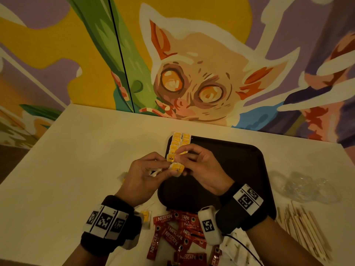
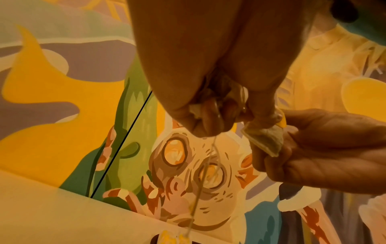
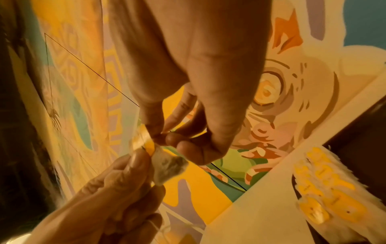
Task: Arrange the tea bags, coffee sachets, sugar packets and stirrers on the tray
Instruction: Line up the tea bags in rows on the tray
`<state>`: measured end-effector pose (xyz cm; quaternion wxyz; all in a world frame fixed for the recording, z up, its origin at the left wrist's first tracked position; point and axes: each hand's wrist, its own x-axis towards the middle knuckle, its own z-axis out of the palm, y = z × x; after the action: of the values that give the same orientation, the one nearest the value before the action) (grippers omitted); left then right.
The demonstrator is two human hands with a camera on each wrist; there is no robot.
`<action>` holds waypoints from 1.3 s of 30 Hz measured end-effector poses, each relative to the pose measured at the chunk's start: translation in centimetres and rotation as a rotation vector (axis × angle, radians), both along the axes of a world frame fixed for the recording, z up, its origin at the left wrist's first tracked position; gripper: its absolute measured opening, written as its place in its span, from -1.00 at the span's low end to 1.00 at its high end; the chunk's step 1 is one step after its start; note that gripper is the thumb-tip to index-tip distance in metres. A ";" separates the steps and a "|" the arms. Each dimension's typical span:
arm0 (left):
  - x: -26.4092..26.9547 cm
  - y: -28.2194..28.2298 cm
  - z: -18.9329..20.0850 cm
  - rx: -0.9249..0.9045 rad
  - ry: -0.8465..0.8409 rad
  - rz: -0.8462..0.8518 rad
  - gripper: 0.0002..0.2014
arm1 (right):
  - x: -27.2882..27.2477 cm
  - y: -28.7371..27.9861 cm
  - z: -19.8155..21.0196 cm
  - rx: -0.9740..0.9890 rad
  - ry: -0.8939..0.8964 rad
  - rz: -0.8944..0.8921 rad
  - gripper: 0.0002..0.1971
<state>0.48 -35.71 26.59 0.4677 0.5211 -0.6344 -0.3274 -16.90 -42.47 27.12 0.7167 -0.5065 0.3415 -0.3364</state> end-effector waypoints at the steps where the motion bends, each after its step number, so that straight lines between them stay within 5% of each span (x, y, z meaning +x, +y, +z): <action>1: 0.0 0.0 0.0 0.001 0.007 0.008 -0.88 | 0.0 0.1 -0.2 0.008 -0.004 0.000 -0.82; 15: -0.2 -0.3 -1.0 -0.009 -0.013 0.205 -0.97 | -0.5 0.8 -2.0 -0.173 0.175 0.018 -0.80; 20: 0.1 -0.3 -2.2 0.015 -0.066 0.263 -0.86 | -0.2 1.2 -2.5 -0.269 0.240 0.031 -0.86; 27: 0.6 0.2 -4.3 0.208 -0.147 0.266 -0.98 | 0.4 0.3 -5.9 -0.210 0.357 -0.063 -0.94; 39: 2.6 1.0 -6.6 0.324 -0.158 0.340 -0.88 | 3.0 -4.0 -12.8 -0.233 0.713 -0.088 -0.85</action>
<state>3.06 -34.72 19.96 0.3751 0.7126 -0.5115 -0.2998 -13.85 -46.46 14.33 0.4753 -0.6546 0.5505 -0.2061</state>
